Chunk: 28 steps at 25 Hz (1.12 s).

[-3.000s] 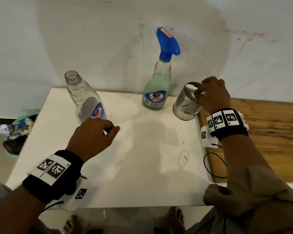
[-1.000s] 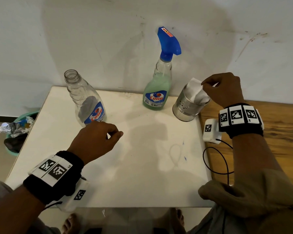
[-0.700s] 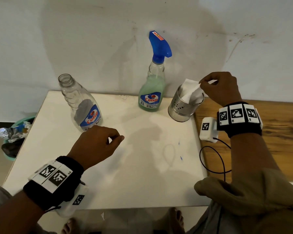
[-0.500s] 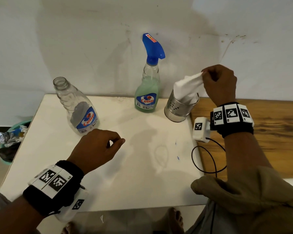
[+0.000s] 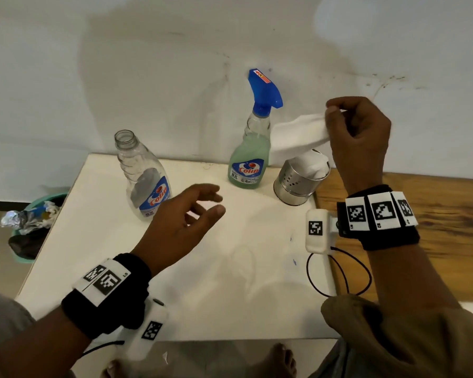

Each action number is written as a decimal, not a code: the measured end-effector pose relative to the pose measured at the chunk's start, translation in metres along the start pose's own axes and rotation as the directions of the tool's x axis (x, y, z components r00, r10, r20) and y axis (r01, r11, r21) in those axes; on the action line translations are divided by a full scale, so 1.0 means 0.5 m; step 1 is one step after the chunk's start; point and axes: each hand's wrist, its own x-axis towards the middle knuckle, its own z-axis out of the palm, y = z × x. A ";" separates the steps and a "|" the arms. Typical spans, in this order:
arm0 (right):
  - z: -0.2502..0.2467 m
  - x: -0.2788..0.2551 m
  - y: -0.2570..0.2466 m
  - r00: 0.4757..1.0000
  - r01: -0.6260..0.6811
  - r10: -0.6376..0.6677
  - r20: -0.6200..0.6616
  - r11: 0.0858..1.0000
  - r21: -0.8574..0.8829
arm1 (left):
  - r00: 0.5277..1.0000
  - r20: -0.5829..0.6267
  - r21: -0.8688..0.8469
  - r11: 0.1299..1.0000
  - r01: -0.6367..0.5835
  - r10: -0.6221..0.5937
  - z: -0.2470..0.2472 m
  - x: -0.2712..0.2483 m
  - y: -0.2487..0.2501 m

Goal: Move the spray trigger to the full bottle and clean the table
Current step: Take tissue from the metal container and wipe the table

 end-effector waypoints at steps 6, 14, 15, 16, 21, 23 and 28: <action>0.088 -0.103 -0.088 0.866 -0.153 0.066 0.495 0.979 0.136 | 0.994 -0.036 -0.647 0.760 0.057 -0.105 -0.035 0.007 0.049; 0.101 -0.216 -0.067 0.438 -0.775 0.411 0.800 0.624 0.104 | 0.981 -0.029 -0.585 0.799 0.141 -0.194 -0.057 0.008 0.032; 0.102 -0.235 -0.060 0.341 -0.821 0.424 0.839 0.569 0.046 | 0.979 -0.022 -0.552 0.818 0.158 -0.203 -0.054 0.010 0.024; 0.105 -0.251 -0.051 0.286 -0.848 0.443 0.850 0.529 0.010 | 0.976 -0.018 -0.516 0.838 0.177 -0.217 -0.051 0.011 0.014; 0.111 -0.232 0.030 0.563 -0.720 0.625 0.542 0.692 -0.050 | 0.981 -0.129 0.108 0.981 0.162 -0.148 -0.048 0.011 -0.041; 0.110 -0.221 0.074 0.783 -0.322 0.485 0.390 0.852 -0.413 | 0.987 0.059 0.519 0.849 0.098 -0.150 -0.050 0.000 -0.055; 0.175 -0.303 0.123 0.424 0.176 0.579 0.696 0.701 -0.691 | 0.841 0.358 0.772 0.635 -0.023 -0.405 -0.030 -0.010 -0.092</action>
